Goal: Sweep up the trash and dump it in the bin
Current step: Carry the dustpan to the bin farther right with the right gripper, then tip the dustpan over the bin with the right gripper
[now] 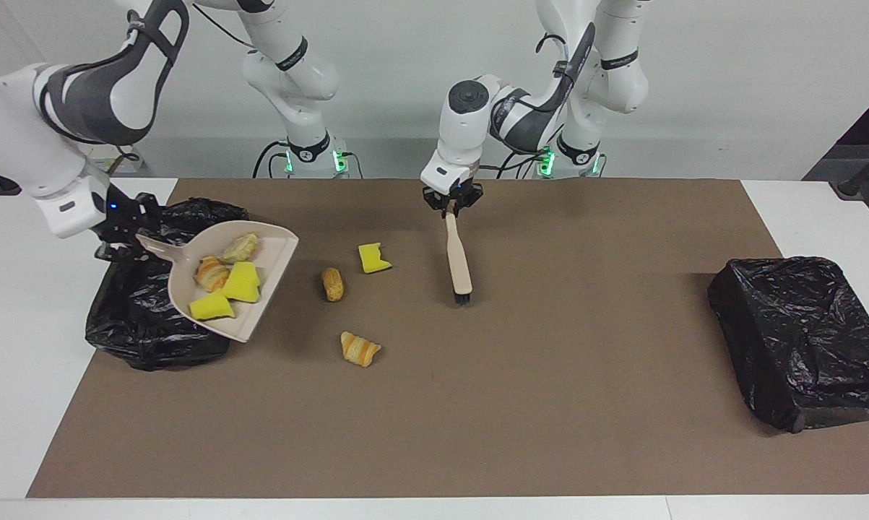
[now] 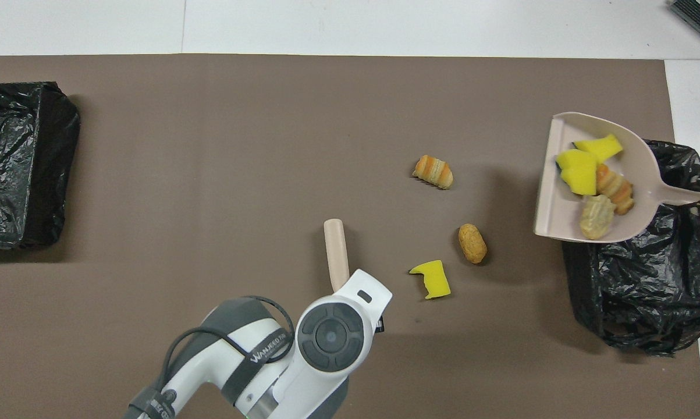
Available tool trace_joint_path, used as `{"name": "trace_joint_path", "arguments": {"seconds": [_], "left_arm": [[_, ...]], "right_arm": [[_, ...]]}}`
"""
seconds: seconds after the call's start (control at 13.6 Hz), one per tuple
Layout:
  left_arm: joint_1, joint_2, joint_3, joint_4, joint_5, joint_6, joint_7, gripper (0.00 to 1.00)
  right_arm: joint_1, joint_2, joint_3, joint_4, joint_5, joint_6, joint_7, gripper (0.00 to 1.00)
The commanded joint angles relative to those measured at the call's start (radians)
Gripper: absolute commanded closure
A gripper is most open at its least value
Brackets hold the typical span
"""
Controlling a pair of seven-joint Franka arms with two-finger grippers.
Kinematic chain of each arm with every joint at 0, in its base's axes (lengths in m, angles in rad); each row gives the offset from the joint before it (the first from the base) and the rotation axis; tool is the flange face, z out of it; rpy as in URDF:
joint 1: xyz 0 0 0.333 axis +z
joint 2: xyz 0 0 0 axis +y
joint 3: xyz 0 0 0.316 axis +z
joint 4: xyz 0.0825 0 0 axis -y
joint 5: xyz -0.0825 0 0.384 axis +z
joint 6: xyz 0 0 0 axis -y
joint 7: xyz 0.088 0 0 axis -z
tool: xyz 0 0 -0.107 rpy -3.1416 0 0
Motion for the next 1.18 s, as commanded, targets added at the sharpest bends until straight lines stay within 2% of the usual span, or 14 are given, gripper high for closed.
{"name": "trace_joint_path", "arguments": {"seconds": [0.0,0.15,0.37,0.52,0.81,0.88,0.96,1.03,1.11], "left_arm": [[-0.076,-0.116,0.017,-0.117,0.018,0.030,-0.062,1.00],[-0.090,-0.130,0.017,-0.140,0.018,0.039,-0.073,1.00],[-0.133,-0.107,0.017,-0.162,0.015,0.096,-0.134,1.00],[-0.133,-0.099,0.017,-0.170,0.015,0.121,-0.134,1.00],[-0.124,-0.084,0.017,-0.173,0.015,0.133,-0.116,1.00],[-0.121,-0.079,0.017,-0.170,0.015,0.132,-0.090,0.68],[-0.118,-0.078,0.018,-0.170,0.014,0.122,-0.045,0.47],[-0.107,-0.076,0.018,-0.165,0.011,0.113,-0.042,0.16],[-0.090,-0.076,0.018,-0.154,0.008,0.083,-0.044,0.00]], "right_arm": [[-0.075,-0.023,0.013,-0.006,-0.103,0.004,-0.083,1.00],[-0.109,-0.044,0.013,-0.053,-0.256,0.123,-0.122,1.00],[-0.075,-0.110,0.016,-0.207,-0.471,0.266,-0.099,1.00],[-0.046,-0.114,0.016,-0.221,-0.529,0.276,-0.090,1.00],[0.014,-0.129,0.016,-0.218,-0.554,0.244,-0.090,1.00],[0.026,-0.132,0.016,-0.218,-0.560,0.233,-0.087,1.00],[0.026,-0.132,0.018,-0.219,-0.563,0.234,-0.085,1.00],[0.028,-0.132,0.016,-0.219,-0.571,0.234,-0.085,1.00],[0.029,-0.132,0.018,-0.218,-0.585,0.233,-0.085,1.00]]}}
